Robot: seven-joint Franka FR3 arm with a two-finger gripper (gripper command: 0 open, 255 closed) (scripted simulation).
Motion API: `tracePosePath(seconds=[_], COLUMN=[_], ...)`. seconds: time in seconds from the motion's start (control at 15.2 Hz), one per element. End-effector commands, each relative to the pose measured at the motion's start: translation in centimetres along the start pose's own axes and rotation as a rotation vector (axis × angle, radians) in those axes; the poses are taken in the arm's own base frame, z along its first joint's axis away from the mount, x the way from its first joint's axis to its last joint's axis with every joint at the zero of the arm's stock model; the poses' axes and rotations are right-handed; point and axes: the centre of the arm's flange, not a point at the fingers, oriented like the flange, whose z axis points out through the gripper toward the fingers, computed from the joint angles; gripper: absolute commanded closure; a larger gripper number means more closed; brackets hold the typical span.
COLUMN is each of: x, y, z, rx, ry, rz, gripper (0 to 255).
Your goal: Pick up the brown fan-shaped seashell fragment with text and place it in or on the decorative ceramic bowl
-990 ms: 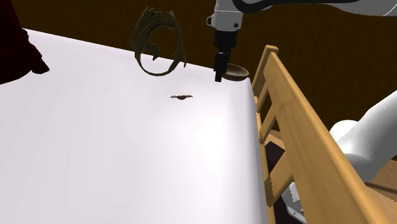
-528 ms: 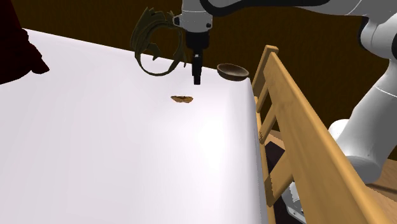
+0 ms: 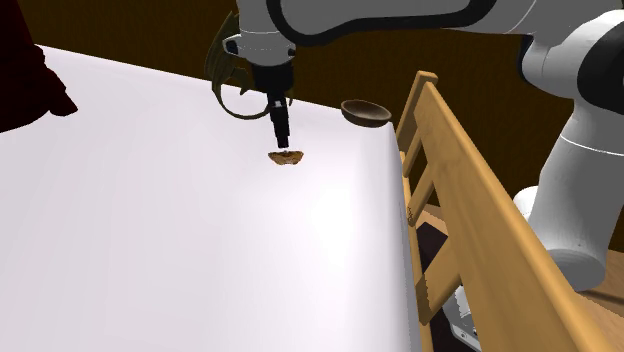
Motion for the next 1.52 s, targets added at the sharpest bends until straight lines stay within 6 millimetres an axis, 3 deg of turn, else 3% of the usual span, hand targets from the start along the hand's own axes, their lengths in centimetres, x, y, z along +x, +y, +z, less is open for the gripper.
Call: tracePosePath(seconds=[0.0, 0.26, 0.79, 0.86, 1.45], x=[0.3, 0.3, 0.3, 0.3, 0.1], y=[-0.3, -0.3, -0.3, -0.3, -0.2], z=[1.0, 3.4, 3.4, 3.4, 2.9], rx=[-0.003, -0.003, -0.003, -0.003, -0.01], ry=[0.0, 0.0, 0.0, 0.0, 0.008], rz=[-0.007, -0.007, -0.007, -0.007, -0.004], gripper=[0, 0, 0, 255, 255])
